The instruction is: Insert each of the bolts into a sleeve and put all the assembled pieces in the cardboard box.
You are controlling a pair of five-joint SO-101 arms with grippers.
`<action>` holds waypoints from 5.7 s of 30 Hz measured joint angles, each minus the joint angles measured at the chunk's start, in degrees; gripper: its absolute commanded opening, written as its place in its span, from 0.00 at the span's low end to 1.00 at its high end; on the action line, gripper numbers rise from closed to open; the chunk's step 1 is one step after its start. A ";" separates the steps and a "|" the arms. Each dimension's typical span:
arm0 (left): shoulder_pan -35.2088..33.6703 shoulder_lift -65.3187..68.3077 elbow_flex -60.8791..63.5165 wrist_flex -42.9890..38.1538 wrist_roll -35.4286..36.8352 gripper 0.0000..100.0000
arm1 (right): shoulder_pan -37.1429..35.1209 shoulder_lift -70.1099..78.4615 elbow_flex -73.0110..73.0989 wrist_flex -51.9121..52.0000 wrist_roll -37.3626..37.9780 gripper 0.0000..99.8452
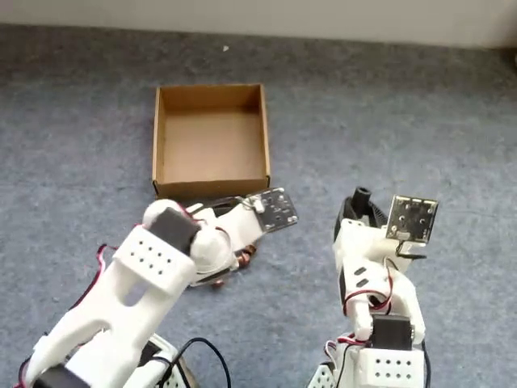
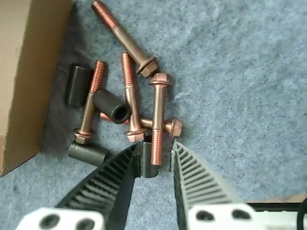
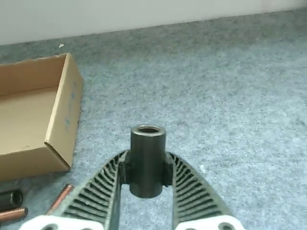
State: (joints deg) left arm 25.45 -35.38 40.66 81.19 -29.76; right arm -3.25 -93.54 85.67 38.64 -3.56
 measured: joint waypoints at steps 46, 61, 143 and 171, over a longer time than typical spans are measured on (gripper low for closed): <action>0.70 42.90 -11.08 -13.45 -0.18 0.02 | -4.31 -10.64 6.07 0.44 5.98 0.01; 3.25 40.79 -10.99 -13.45 2.02 0.00 | -4.31 -10.64 6.07 0.44 5.98 0.01; -6.42 -66.90 26.64 -50.46 47.65 0.00 | -46.07 -10.64 10.02 -29.10 10.37 0.00; -0.88 -67.25 30.95 -49.14 45.89 0.00 | -44.13 -10.64 10.02 -29.36 10.46 0.00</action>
State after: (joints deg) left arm 24.57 -102.64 71.60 32.04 16.13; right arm -47.38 -104.18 95.69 9.27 6.90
